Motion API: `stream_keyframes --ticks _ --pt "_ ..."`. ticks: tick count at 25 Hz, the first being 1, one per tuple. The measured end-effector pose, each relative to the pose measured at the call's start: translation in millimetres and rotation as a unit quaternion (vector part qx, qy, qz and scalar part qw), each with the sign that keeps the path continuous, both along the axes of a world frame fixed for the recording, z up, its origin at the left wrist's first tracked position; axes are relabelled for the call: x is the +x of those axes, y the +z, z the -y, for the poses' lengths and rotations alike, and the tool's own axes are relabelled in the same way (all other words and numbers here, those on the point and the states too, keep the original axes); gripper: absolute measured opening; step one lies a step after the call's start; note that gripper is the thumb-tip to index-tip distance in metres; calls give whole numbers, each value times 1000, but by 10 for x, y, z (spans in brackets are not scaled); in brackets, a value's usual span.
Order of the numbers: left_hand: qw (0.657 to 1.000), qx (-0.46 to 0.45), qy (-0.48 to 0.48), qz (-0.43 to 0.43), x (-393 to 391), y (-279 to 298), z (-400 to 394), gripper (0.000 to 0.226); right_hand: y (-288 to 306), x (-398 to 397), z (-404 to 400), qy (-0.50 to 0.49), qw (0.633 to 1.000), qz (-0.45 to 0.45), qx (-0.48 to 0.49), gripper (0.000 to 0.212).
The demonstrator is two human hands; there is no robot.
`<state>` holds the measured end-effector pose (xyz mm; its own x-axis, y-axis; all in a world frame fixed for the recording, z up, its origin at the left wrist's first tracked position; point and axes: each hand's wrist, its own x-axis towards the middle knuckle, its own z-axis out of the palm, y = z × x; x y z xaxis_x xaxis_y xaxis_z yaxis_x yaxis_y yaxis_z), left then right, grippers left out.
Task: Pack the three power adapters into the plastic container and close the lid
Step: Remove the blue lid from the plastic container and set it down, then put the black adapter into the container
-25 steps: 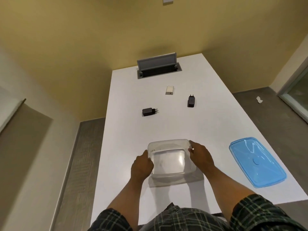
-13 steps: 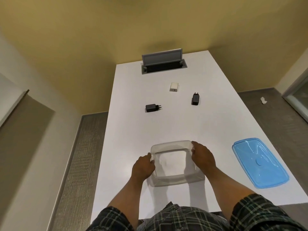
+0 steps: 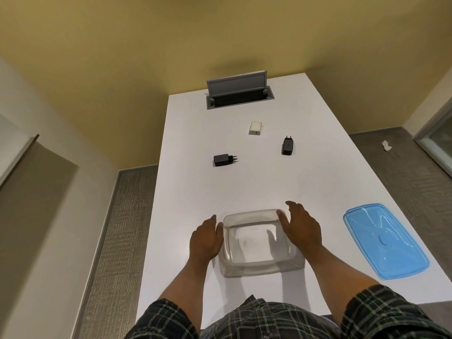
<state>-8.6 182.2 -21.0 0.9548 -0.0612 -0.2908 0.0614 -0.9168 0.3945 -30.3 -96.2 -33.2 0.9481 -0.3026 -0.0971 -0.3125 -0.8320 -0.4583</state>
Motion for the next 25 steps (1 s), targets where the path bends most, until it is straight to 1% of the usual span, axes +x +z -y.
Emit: stream_keyframes --ticks 4,8,12,15,20,25 --pt "994 87 -53 48 237 22 -65 54 50 260 -70 -21 999 43 -27 43" --pt "985 145 -62 66 518 -20 -116 61 81 617 -192 5 998 31 -53 46" --pt "988 135 -55 59 768 -107 -126 66 74 993 -377 33 999 14 -41 49" --pt "988 123 -72 53 969 -206 -179 68 46 1265 -546 63 997 -24 -45 52" --pt "989 106 -90 44 1366 -313 -262 73 8 1726 -858 81 993 -85 -4 49" --pt "988 117 -92 33 1636 -494 -383 76 -91 2193 -1097 110 986 -127 15 52"
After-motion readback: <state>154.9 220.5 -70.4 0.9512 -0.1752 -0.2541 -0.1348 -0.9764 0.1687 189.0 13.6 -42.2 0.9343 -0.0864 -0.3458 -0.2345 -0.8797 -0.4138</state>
